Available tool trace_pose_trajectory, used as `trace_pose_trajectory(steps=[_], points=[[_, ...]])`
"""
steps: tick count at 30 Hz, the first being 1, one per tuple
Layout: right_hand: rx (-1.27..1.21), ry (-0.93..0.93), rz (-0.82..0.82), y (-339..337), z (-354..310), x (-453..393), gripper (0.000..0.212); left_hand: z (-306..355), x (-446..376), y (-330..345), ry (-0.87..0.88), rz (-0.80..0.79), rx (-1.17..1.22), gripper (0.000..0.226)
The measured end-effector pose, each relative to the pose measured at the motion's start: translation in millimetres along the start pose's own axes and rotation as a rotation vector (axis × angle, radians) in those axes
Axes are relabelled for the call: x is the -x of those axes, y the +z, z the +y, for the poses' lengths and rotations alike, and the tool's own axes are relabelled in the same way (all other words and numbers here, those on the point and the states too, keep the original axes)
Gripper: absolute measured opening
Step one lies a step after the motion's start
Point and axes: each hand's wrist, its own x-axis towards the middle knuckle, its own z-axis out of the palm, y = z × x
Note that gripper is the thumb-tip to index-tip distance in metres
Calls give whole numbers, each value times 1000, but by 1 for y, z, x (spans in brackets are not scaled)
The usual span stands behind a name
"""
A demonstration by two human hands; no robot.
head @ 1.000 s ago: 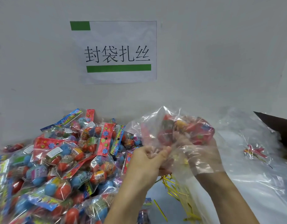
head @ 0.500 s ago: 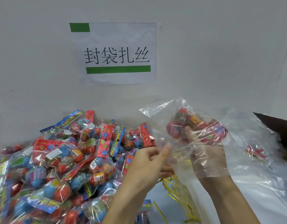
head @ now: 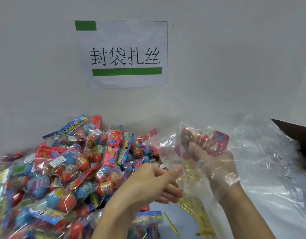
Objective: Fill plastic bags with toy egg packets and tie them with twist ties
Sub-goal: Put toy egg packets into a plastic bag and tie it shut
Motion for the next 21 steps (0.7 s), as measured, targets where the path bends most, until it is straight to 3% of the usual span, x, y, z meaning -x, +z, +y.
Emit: trace_pose_trajectory(steps=[2, 4, 5, 7, 11, 16, 21], points=[[110, 63, -18, -6, 3, -4, 25, -2, 1, -11, 1, 251, -167, 53], [205, 160, -130, -7, 3, -5, 5, -2, 4, -17, 145, 472, -346, 36], [294, 193, -163, -8, 4, -5, 10, 0, 5, -19, 248, 497, -371, 31], [511, 236, -164, -7, 5, -4, 24, 2, 7, -17, 357, 365, -380, 39], [889, 252, -167, 0, 2, 0, 29, 7, 9, 6, 257, 20, -431, 62], [937, 285, -267, -4, 3, 1, 19, 1, -9, 29, 322, 116, -388, 20], [1088, 121, -306, -2, -14, 5, 27, -3, -12, 18, 307, 235, -320, 18]])
